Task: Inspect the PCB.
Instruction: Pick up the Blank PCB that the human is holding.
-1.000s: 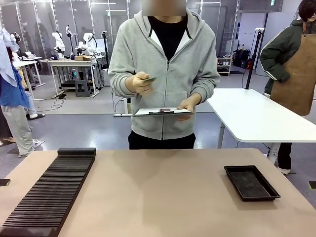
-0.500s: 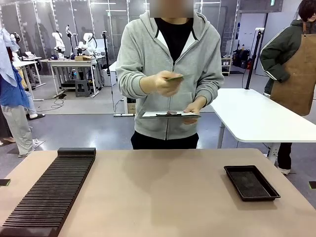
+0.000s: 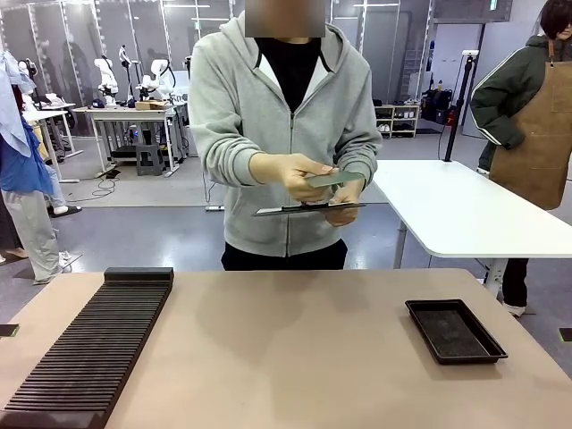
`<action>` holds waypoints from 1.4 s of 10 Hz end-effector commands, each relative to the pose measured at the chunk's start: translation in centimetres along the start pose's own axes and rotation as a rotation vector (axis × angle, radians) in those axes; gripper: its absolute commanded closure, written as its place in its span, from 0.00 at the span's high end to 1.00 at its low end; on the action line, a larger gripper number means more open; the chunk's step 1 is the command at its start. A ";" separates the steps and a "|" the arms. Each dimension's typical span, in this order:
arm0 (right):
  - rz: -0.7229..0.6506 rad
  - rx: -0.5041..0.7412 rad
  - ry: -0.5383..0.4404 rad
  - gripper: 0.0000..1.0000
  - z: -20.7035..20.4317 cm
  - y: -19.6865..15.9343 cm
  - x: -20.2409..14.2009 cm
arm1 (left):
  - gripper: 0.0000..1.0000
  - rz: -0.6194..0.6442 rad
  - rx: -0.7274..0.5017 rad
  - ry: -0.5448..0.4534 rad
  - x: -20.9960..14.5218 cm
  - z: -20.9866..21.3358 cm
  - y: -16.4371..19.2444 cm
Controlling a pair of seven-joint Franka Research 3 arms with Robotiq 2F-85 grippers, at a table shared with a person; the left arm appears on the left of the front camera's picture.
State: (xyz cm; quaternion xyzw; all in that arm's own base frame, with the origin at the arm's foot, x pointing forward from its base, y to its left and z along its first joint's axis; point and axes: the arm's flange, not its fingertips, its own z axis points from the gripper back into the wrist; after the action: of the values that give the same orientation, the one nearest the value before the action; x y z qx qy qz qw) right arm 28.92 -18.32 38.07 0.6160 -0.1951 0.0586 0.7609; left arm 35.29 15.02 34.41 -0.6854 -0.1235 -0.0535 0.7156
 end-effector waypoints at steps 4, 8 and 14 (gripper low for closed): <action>0.004 0.005 -0.004 1.00 0.1 0.1 -0.1 | 1.00 0.004 0.004 0.003 -0.1 0.1 0.0; -0.004 0.058 0.035 1.00 -1.7 4.0 1.2 | 1.00 0.004 0.004 0.003 -0.1 0.1 0.0; -0.055 0.133 0.221 1.00 -13.4 13.6 5.2 | 1.00 0.004 0.004 0.003 -0.1 0.1 0.0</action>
State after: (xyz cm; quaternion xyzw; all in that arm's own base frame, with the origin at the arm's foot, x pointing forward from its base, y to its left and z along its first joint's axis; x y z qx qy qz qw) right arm 31.66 -5.36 49.40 0.6673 -0.1027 0.1213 0.7276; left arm 35.29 15.03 34.40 -0.6855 -0.1235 -0.0533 0.7156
